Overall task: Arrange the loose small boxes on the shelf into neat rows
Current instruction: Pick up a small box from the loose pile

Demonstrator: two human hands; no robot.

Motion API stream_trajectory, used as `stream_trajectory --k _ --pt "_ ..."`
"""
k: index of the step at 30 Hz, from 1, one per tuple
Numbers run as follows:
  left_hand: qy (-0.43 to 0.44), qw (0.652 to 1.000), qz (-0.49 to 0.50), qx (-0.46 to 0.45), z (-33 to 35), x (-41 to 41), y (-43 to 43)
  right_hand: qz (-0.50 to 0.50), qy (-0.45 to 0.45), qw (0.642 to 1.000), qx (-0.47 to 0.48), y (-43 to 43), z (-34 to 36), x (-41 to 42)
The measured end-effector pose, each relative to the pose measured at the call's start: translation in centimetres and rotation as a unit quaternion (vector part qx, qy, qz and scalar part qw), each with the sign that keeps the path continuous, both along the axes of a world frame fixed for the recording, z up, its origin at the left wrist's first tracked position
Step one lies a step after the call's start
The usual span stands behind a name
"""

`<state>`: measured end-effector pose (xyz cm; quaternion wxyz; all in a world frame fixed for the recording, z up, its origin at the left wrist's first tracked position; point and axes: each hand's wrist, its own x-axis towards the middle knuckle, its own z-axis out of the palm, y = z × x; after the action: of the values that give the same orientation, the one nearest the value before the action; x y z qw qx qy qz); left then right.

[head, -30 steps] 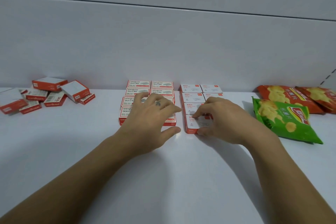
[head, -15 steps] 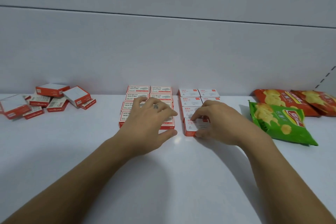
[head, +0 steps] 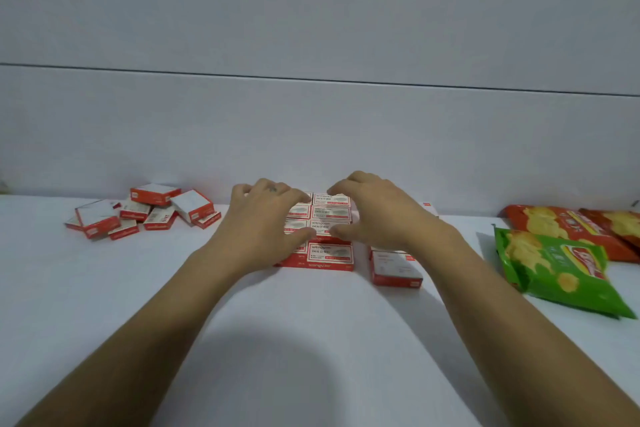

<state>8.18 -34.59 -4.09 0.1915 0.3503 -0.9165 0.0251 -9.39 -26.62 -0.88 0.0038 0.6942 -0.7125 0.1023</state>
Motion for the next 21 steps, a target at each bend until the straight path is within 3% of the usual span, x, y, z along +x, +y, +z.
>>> stream_trajectory --k 14,21 --pt "0.019 0.969 0.245 0.024 -0.1 13.5 -1.6 0.131 0.011 0.991 0.021 -8.6 -0.3 10.4" --pt "0.016 0.952 0.303 0.037 -0.5 16.8 -1.7 0.102 0.037 0.994 0.023 -12.8 -1.8 14.7"
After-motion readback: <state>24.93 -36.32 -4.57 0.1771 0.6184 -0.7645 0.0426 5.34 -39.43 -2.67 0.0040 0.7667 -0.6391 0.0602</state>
